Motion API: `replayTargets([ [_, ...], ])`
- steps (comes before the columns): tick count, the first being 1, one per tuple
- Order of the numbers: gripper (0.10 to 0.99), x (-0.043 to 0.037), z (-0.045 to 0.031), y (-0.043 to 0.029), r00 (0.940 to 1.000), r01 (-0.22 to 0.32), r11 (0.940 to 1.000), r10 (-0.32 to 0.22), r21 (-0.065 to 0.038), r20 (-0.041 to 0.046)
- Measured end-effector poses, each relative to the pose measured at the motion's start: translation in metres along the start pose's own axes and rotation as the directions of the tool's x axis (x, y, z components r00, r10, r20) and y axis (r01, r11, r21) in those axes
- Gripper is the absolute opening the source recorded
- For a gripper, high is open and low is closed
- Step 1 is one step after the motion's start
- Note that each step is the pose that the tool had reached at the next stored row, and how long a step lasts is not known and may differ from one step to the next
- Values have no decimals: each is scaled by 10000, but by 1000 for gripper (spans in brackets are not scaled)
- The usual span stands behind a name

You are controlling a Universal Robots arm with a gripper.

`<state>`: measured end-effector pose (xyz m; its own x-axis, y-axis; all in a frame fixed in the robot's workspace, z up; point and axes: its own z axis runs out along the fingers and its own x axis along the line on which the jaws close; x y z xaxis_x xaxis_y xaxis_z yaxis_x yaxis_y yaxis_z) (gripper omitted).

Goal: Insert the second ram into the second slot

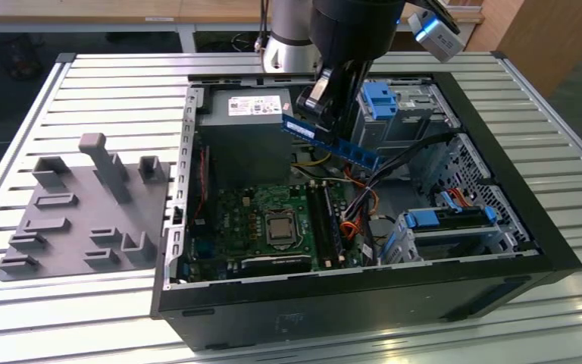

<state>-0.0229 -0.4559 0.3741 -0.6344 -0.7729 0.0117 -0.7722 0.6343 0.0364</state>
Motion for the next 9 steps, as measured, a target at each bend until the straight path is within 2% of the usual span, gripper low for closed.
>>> replayTargets([
  [9, 133, 0, 0, 0, 9998, -203, 9998, 203, -1, 7],
])
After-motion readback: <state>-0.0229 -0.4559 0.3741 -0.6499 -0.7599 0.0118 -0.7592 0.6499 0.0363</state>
